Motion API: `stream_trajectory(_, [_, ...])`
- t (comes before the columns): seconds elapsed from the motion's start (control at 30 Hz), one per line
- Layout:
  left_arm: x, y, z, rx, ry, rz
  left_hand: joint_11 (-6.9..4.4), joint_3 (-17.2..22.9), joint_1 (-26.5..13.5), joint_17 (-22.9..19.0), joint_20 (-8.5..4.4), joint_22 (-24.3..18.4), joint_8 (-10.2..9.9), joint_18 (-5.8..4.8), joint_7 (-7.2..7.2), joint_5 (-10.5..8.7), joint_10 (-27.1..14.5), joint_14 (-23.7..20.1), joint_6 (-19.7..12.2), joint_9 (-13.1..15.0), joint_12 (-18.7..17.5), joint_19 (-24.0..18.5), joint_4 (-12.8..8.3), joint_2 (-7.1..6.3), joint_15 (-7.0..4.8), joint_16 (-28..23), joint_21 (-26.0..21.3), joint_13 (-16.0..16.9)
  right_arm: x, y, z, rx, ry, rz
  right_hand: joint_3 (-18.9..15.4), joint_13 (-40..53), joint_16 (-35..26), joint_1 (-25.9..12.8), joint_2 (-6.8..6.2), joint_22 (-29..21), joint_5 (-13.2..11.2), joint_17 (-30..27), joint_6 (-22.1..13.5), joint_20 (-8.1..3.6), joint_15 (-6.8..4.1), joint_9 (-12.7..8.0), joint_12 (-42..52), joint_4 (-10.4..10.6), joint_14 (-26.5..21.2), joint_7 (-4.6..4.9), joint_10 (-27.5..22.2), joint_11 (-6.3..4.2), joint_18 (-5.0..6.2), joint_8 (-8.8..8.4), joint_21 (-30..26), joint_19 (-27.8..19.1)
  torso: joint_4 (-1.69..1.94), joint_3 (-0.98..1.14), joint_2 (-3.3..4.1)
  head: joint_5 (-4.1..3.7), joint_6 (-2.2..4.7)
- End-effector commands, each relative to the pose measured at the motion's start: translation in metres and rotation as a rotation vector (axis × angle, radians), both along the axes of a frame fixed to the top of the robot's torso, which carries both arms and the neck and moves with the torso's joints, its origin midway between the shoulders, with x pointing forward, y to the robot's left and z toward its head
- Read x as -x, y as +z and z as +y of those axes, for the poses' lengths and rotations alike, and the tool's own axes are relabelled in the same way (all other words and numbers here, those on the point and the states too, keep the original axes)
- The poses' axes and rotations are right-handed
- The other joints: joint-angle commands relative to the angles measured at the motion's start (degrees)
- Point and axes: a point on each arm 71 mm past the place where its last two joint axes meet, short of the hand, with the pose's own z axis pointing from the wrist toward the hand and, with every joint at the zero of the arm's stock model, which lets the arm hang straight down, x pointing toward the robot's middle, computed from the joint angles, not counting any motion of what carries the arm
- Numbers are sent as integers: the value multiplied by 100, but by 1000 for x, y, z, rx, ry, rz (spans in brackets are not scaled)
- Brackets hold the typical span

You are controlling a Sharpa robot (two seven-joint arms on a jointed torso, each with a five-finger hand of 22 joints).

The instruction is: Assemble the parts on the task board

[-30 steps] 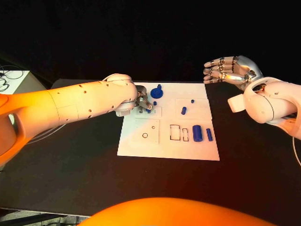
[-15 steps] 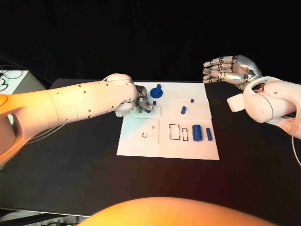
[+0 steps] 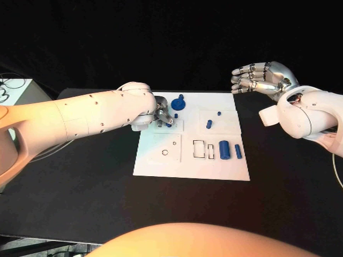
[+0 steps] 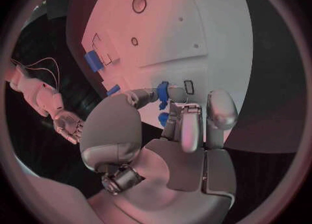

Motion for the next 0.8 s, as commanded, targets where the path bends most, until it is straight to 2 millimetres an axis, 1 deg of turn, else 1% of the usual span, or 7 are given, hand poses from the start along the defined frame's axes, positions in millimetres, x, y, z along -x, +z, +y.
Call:
stream_trajectory(0.03, [2,-4,-1,-21,-20,31,-44,1141,4,1059,7,6,29,-87,-146,21,-17,455,118,642,-6,35,-1095,59,-38,19,33,-9,0,0,1,3,14,-2,-15,-3,-20,-54,-19,-5,22,-5,19,3,42,-6,-16,0,2,303,1,22,39,-32,-7,-33,-11,-1,3,5,-10])
stream_trajectory(0.17, [0,-5,-1,-23,-18,34,-41,1112,-53,1067,6,8,47,-89,-145,-10,-2,458,116,659,2,37,-1070,51,-36,23,32,-7,1,0,1,3,13,-2,-15,-3,-20,-54,-19,-5,22,-5,19,3,42,-6,-16,0,2,303,1,22,39,-32,-7,-33,-7,0,6,-2,-27])
stream_trajectory(0.3, [-1,-5,-2,-20,-15,37,-41,1083,-97,1072,6,12,58,-90,-149,-26,9,460,117,671,8,39,-1046,49,-35,26,32,-5,1,0,1,2,14,-1,-15,-3,-20,-54,-19,-5,22,-5,19,3,42,-6,-16,0,2,303,1,22,39,-32,-7,-33,-10,2,3,-7,-32])
stream_trajectory(0.37, [-1,-6,-2,-20,-14,38,-44,1051,-130,1071,6,10,67,-90,-154,-44,17,460,121,679,10,38,-1026,52,-36,25,29,-10,1,0,1,2,13,-1,-15,-3,-20,-54,-19,-5,22,-5,19,3,42,-6,-16,0,2,303,1,22,39,-32,-7,-33,-6,2,-3,-13,-46])
stream_trajectory(0.47, [-1,-6,-2,-19,-12,39,-50,955,-203,1082,4,1,78,-89,-164,-70,38,464,122,692,22,35,-979,46,-39,31,19,-3,1,0,1,2,13,-1,-15,-3,-20,-54,-19,-5,22,-5,19,3,42,-6,-16,0,2,303,1,22,39,-32,-7,-33,-1,2,-2,-20,-48])
stream_trajectory(0.6, [-1,-6,-1,-20,-11,40,-63,712,-320,1085,-3,-1,84,-89,-186,-101,53,466,126,705,34,39,-888,6,-48,31,6,-5,1,0,1,2,13,-1,-26,-18,-27,-64,-8,-24,25,-20,24,5,42,-6,-14,13,7,303,3,21,40,-31,-5,-33,1,6,-6,-22,-59])
stream_trajectory(0.8, [0,-7,-2,-25,-19,51,-77,641,-301,1093,-9,2,83,-90,-204,-95,62,469,129,707,48,44,-911,-17,-56,36,3,11,1,0,0,3,12,0,-30,-29,-33,-44,-17,-37,23,-31,26,5,43,-7,-11,-3,10,303,6,21,40,-31,-4,-33,-4,1,-6,-30,-70])
